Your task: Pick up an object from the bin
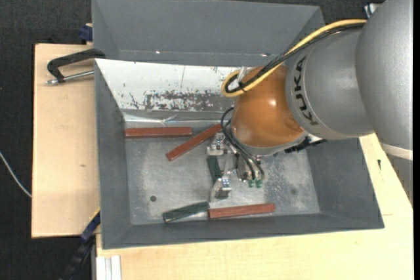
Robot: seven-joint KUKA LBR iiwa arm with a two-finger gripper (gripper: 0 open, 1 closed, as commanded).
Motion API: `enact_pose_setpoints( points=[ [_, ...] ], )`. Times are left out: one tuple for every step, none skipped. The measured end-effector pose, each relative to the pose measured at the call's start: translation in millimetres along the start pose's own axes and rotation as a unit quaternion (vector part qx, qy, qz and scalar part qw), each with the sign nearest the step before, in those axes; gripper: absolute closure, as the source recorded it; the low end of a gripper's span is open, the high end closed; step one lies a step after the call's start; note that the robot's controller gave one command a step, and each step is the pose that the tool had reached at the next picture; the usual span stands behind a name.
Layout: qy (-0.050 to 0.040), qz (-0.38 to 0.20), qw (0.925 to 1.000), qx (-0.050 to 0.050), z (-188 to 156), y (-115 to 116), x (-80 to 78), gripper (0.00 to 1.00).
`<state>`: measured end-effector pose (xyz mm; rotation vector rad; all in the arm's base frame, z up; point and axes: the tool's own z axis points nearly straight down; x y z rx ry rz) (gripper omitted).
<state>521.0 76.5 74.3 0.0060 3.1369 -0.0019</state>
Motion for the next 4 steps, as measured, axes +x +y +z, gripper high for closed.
enact_pose_setpoints(
  points=[
    [0.001, -0.059, 0.9982, -0.002, -2.9, -18.6, -45.3, 0.0],
    [-0.0125, -0.191, 0.9815, -0.002, -4.1, -44.4, -24.9, 1.0],
    [-0.0123, -0.191, 0.9814, -0.002, -4.1, -44.4, -25.0, 1.0],
    [-0.0047, -0.204, 0.979, -0.001, -189.7, -41.6, -47.8, 1.0]
  ],
)
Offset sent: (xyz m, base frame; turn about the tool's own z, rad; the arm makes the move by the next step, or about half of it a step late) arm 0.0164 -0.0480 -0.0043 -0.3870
